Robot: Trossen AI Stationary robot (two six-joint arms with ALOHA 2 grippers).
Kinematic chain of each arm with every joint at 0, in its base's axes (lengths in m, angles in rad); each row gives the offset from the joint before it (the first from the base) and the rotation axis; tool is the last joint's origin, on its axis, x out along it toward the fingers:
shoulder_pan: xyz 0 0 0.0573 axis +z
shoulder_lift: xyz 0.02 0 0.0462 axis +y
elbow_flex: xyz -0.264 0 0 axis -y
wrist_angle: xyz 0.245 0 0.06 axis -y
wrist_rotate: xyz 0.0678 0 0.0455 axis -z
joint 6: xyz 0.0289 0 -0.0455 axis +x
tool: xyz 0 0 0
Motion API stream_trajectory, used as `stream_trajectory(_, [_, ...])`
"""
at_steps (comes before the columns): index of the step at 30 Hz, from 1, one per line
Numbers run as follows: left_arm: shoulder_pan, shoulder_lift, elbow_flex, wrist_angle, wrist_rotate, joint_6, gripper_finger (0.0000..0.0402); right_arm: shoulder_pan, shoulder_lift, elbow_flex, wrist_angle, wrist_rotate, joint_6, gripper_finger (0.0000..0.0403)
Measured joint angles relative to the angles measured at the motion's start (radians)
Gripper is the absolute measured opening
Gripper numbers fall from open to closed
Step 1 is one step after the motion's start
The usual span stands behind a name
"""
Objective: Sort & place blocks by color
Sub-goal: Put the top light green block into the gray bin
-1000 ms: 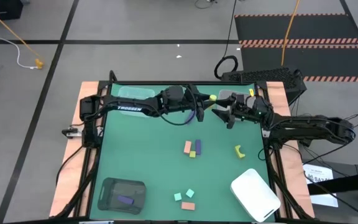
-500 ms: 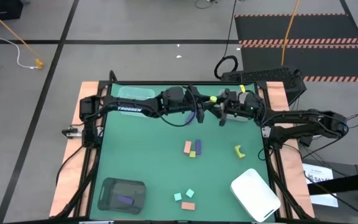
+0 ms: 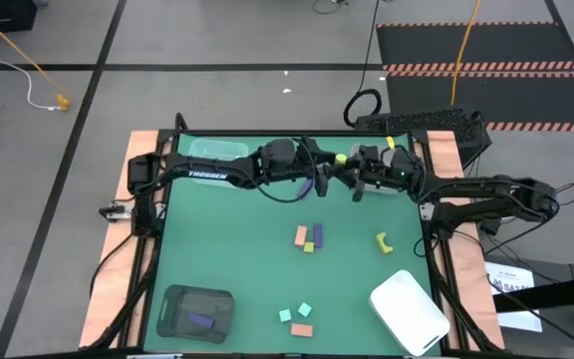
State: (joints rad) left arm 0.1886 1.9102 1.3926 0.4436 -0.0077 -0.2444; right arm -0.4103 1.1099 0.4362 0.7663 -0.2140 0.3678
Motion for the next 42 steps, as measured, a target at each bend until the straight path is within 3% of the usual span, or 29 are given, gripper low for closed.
stream_trajectory(6, [0.002, 0.0, 0.0, 0.007, -0.05, 0.002, 0.0275, -0.015, -0.052, 0.0, -0.103, 0.0, -0.032, 0.0106])
stream_trajectory(12, [0.007, 0.0, 0.0, 0.024, -0.054, -0.001, 0.0306, -0.064, -0.145, -0.001, -0.274, 0.009, -0.086, 0.0106])
stream_trajectory(17, [0.007, 0.0, 0.0, 0.007, -0.055, -0.003, 0.0307, -0.114, -0.211, -0.001, -0.357, 0.058, -0.129, 0.0106])
stream_trajectory(29, [0.007, 0.0, 0.0, -0.168, -0.056, -0.106, 0.0272, -0.183, -0.317, -0.001, -0.292, 0.057, -0.178, 0.0106])
stream_trajectory(35, [0.007, 0.0, 0.0, -0.179, -0.056, -0.163, 0.0258, -0.187, -0.334, -0.001, -0.288, 0.057, -0.204, 0.0106])
stream_trajectory(42, [0.007, 0.0, 0.0, -0.133, -0.056, -0.21, 0.0255, -0.187, -0.333, 0.0, -0.46, 0.1, -0.231, 0.0106])
